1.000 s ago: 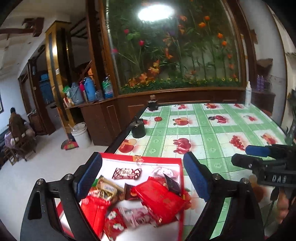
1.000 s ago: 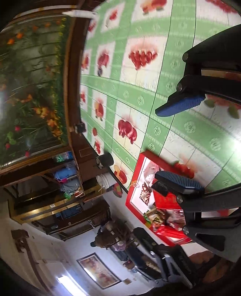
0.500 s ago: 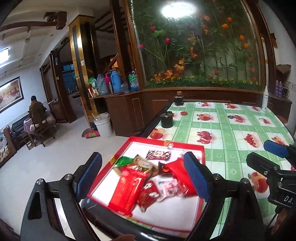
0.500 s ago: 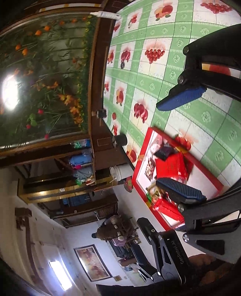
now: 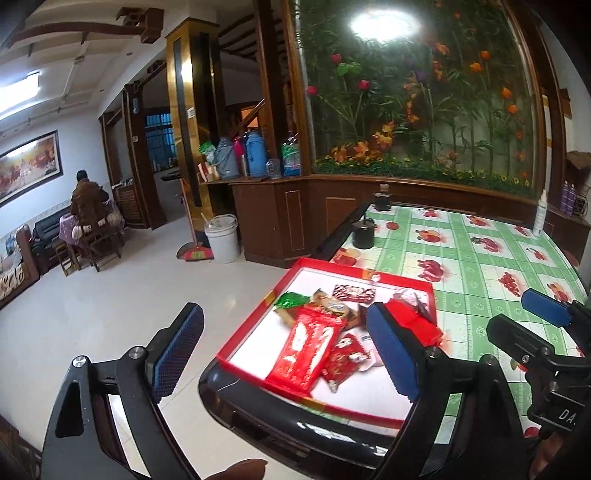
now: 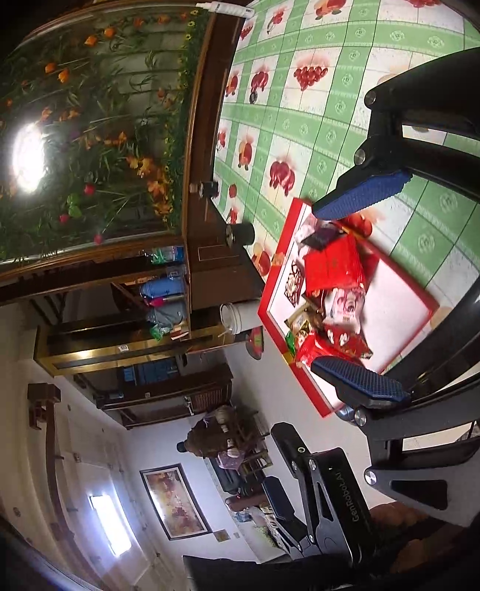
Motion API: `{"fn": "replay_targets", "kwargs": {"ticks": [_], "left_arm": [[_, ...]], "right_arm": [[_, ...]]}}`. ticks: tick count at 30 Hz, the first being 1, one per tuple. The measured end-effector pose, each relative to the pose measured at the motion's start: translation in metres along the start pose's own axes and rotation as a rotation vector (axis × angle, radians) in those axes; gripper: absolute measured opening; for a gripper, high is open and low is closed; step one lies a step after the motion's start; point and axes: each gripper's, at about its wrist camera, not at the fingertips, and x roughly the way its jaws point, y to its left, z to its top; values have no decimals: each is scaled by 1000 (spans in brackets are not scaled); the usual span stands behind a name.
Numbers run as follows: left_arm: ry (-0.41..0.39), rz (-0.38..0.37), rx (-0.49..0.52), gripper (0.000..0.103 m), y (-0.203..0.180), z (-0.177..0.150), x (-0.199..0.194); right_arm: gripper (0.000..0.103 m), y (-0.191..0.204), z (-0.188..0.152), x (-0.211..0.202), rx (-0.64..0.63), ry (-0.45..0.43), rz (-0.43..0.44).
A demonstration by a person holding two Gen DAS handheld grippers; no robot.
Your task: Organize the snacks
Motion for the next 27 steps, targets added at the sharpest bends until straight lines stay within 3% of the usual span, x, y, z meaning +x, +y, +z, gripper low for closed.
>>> {"fn": "replay_targets", "kwargs": {"ticks": [10,27], "left_arm": [[32,46,-40,91,27,-8,16],[73,48,-36,91,36,-15,31]], "right_arm": [[78,24,2,17,-2,9,27],[78,33,0,35,-10,42,30]]}}
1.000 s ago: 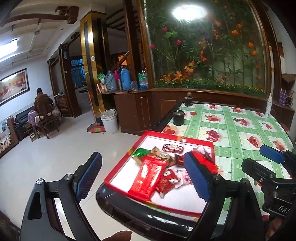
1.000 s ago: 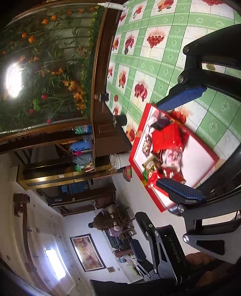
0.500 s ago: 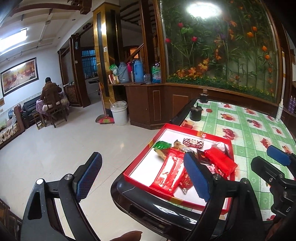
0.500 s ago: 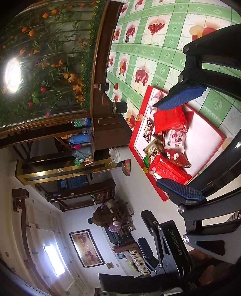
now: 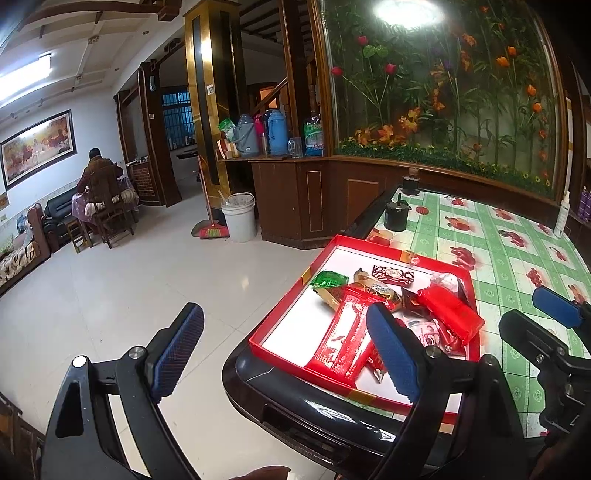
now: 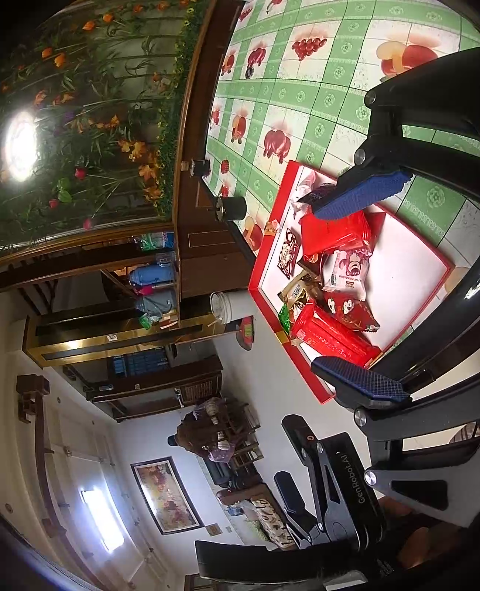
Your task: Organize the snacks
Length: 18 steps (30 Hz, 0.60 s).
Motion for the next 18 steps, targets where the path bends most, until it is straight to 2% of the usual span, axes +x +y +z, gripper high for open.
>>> {"fn": "replay_targets", "kwargs": {"ticks": [7,18], "left_arm": [[8,-9,2,91,0,-2,-1],[2,-16,9,91,1,-1,-6]], "right_arm": [[78,-3,-3,4,6,10,-36],[78,-3,-2,-3,10,-4,-41]]}}
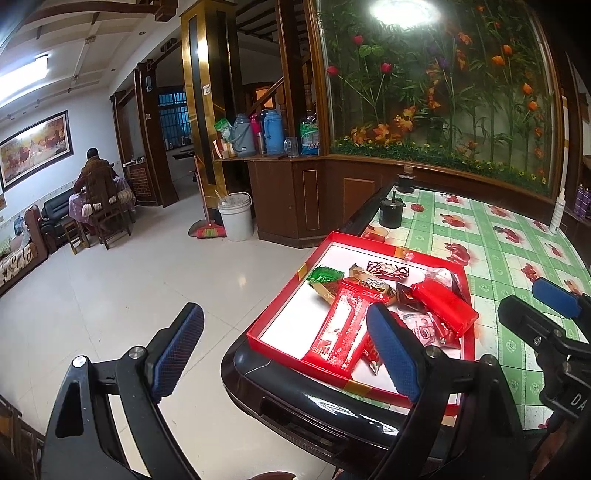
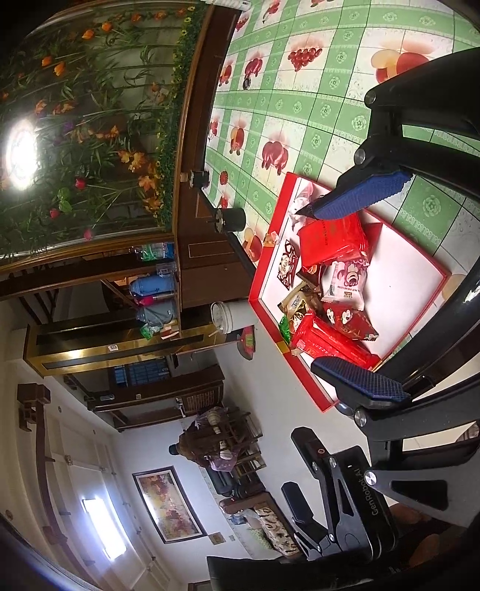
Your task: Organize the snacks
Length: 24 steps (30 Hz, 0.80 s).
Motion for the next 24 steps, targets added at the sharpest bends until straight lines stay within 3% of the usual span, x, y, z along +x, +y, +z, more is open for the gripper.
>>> {"fn": "replay_targets", "kwargs": {"ticks": [24], "left_arm": [[17,-13,16,91,5,-1,11]], "right_arm": [[78,-3,3,7,8,-3,-6]]}}
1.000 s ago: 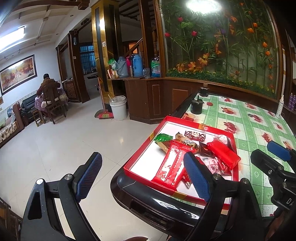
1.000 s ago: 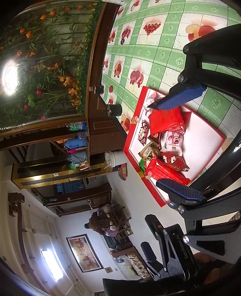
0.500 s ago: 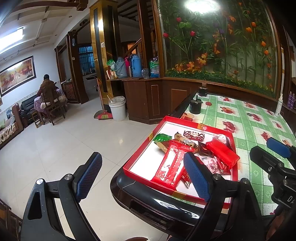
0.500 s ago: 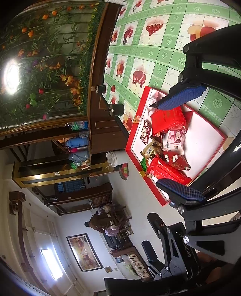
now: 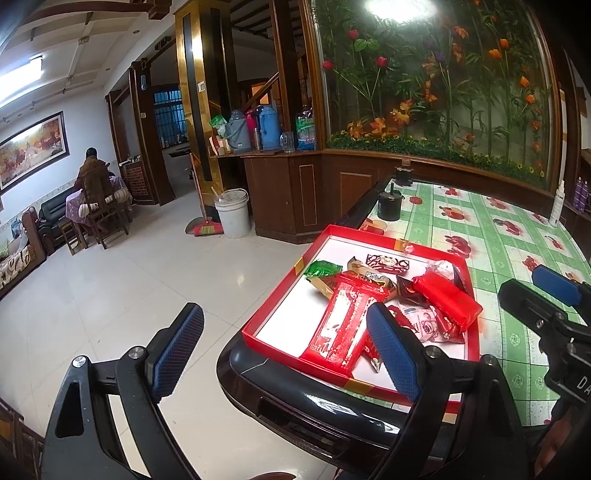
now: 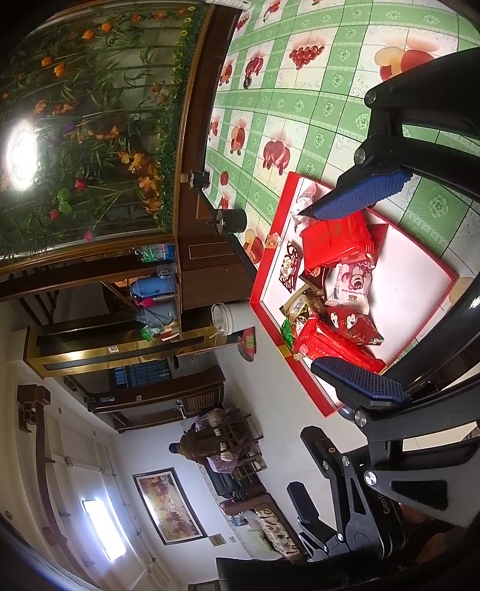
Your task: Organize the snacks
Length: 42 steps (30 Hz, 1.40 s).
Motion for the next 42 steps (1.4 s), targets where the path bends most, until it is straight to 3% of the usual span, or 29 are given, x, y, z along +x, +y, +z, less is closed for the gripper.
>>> {"fn": "replay_targets", "kwargs": {"ticks": [42], "left_arm": [[35,-35,40,91,-8,-3,17]], "right_arm": [[79,-18,-11,17,37,31,-15]]}}
